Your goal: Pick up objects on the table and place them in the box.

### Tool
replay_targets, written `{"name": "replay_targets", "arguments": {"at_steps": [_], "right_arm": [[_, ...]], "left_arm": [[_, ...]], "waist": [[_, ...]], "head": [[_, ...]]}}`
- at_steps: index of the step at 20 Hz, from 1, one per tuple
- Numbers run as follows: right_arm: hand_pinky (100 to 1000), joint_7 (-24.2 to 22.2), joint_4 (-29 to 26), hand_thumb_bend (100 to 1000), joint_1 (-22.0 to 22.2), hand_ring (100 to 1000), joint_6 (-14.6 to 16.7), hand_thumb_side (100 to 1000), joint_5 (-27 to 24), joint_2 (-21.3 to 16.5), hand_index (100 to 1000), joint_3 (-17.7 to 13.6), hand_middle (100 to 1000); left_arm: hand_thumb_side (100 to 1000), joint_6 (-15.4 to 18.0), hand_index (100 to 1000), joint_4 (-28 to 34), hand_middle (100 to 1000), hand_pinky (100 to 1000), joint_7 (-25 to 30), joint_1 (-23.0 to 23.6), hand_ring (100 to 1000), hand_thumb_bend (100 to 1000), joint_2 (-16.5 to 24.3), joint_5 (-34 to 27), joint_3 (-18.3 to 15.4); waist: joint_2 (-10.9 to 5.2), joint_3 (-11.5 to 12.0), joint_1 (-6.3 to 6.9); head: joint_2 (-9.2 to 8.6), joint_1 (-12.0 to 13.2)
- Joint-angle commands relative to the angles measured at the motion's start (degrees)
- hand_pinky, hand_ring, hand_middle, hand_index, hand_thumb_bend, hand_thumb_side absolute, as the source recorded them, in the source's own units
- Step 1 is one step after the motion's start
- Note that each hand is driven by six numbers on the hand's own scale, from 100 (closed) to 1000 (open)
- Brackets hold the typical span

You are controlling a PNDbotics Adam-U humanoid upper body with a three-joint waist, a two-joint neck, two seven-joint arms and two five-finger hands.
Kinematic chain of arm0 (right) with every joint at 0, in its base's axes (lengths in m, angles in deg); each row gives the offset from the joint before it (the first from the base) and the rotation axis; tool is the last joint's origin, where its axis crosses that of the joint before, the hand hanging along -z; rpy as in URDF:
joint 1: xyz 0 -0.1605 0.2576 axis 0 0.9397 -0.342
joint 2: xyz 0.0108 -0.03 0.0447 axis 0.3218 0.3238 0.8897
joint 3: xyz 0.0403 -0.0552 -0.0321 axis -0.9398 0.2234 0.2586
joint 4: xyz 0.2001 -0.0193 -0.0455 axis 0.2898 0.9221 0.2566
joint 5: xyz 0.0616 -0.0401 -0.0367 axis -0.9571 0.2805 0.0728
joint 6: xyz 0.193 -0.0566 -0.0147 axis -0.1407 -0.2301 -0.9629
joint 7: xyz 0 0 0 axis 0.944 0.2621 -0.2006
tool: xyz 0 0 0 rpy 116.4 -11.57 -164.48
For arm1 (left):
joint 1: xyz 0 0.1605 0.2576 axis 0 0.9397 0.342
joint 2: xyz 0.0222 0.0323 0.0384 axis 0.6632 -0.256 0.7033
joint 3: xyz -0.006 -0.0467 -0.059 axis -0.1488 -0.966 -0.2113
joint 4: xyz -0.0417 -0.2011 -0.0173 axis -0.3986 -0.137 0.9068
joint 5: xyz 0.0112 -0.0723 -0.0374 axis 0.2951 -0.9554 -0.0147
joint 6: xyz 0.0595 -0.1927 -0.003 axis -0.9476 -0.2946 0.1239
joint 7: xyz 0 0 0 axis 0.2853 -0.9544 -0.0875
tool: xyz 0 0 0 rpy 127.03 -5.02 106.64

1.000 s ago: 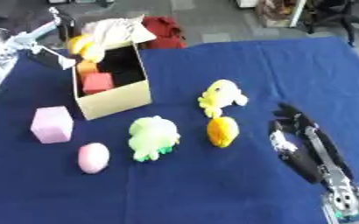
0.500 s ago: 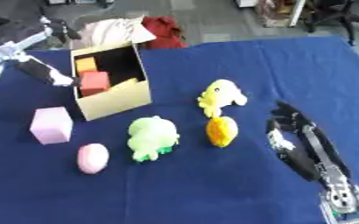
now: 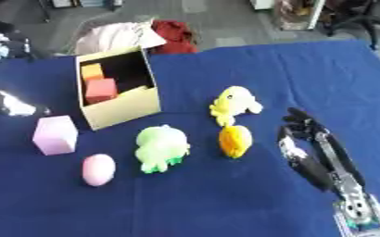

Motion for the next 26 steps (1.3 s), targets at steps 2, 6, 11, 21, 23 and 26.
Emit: {"name": "replay_targets", "arguments": {"at_steps": [2, 6, 11, 21, 23, 26], "right_arm": [[839, 0.27, -0.55, 100, -0.38, 832, 0.02, 737, 0.36, -1.14, 958, -0.52, 825], [839, 0.15, -0.55, 100, -0.45, 832, 0.09, 736, 0.34, -0.95, 958, -0.45, 825], [839, 0.22, -0.49, 100, -0.38, 832, 0.01, 737, 0.28, -0.97, 958, -0.51, 824], [839, 0.12, -0.44, 100, -0.52, 832, 0.02, 740, 0.16, -0.83, 958, -0.38, 823], [839, 0.12, -0.41, 100, -0.49, 832, 0.01, 740, 0.15, -0.86, 958, -0.37, 823], [839, 0.04, -0.39, 100, -0.49, 833, 0.06, 740, 0.15, -0.78, 958, -0.31, 823]], "left_arm": [[386, -1.31, 877, 0.62, 758, 805, 3.51, 2.35, 740, 678, 2.04, -0.9, 0.57], [373, -2.57, 900, -2.69, 792, 827, 4.09, 2.65, 766, 690, 0.13, 0.55, 1.83], [340, -3.58, 916, -6.66, 814, 839, 1.37, 1.34, 781, 672, -2.56, 6.02, 2.35], [226, -1.72, 776, -14.02, 641, 752, 0.81, -1.5, 619, 577, -6.52, 8.12, 4.62], [191, -1.19, 737, -14.5, 601, 729, 1.31, -1.94, 580, 553, -6.7, 7.74, 4.84], [119, -1.19, 664, -15.04, 513, 685, -0.21, -2.75, 501, 515, -6.77, 8.18, 4.7]], "waist": [[-1.0, 0.25, 0.7], [-1.08, 0.28, 0.5], [-1.01, 0.15, 0.3], [-0.79, -0.21, 0.11], [-0.81, -0.21, 0.13], [-0.88, -0.2, 0.15]], "head": [[-0.46, -0.32], [-0.56, -0.41], [-0.64, -0.4], [-0.59, -0.24], [-0.54, -0.2], [-0.56, -0.24]]}}
